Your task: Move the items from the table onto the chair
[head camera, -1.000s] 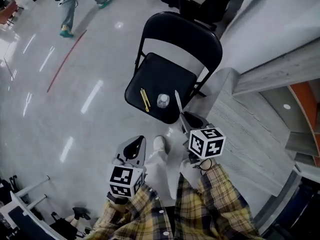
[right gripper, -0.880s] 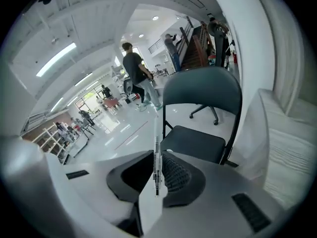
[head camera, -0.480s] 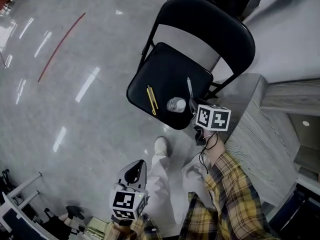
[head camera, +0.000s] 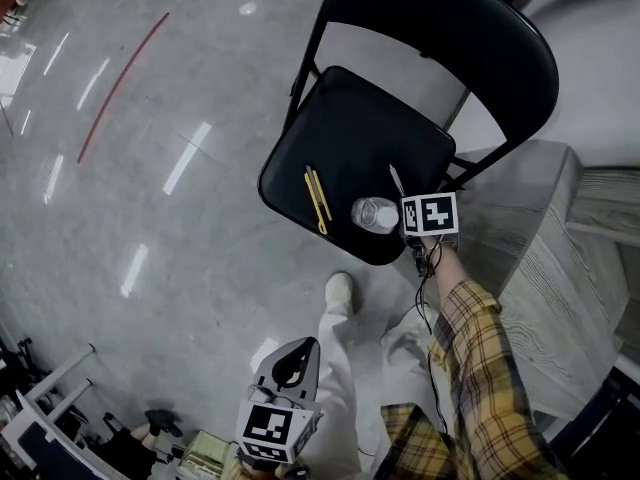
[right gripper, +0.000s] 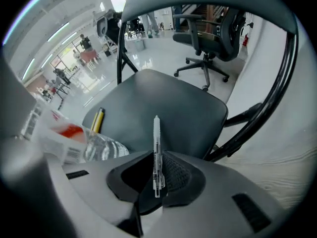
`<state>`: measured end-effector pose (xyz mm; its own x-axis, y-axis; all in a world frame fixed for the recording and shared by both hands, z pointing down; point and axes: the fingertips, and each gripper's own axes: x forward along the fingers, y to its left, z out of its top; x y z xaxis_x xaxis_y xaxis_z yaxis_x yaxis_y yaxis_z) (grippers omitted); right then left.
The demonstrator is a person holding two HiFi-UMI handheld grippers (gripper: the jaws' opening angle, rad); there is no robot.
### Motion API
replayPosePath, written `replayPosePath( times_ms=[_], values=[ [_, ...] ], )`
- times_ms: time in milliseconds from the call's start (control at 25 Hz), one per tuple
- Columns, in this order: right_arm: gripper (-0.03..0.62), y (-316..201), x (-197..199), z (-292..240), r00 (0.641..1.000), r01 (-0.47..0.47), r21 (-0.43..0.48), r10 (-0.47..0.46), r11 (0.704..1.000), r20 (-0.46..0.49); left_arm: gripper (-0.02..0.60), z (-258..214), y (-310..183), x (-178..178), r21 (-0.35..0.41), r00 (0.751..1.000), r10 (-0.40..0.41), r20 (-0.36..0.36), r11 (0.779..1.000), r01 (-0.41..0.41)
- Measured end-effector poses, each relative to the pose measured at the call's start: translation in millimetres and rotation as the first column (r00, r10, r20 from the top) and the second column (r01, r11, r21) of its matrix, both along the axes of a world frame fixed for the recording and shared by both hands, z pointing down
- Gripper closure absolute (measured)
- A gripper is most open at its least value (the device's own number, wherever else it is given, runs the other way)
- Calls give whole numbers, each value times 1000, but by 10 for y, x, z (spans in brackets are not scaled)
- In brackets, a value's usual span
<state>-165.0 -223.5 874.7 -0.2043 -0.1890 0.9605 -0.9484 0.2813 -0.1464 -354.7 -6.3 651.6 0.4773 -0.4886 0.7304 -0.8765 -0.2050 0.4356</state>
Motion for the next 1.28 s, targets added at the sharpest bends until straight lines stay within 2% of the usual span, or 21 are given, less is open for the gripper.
replayPosePath(
  times_ms=[200, 320, 640, 800, 920, 1000, 1160, 1280],
  values=[
    [530, 117, 54, 279, 1000, 2, -54, -2, 999, -8, 577, 142, -23, 92, -18, 1000, 18, 2, 1000, -18],
    [530, 123, 31, 301, 1000, 0, -52, 0, 999, -6, 577, 145, -43, 133, -11, 1000, 18, 3, 1000, -18],
    [528, 72, 62, 166, 997, -66, -23, 67, 998, 35, 577, -10, -108, 185, 26, 1000, 28, 12, 999, -28],
    [528, 81, 59, -59, 990, -127, -27, 128, 992, 50, 578, -246, -157, 161, 67, 999, 37, 26, 997, -39],
    [528, 51, 45, -362, 982, -176, -5, 176, 984, 68, 578, -502, -246, 135, 116, 999, 41, 32, 992, -45],
    [528, -25, -35, -667, 976, -190, 30, 185, 981, 114, 577, -701, -336, 117, 157, 999, 41, 33, 987, -46],
    [528, -160, -293, -1552, 963, -158, 145, 120, 977, 242, 577, -1183, -460, 150, 234, 999, 44, 30, 971, -50],
    [528, -142, -450, -2333, 942, -133, 245, 46, 960, 333, 578, -1601, -532, 250, 298, 998, 57, 31, 953, -63]
  ],
)
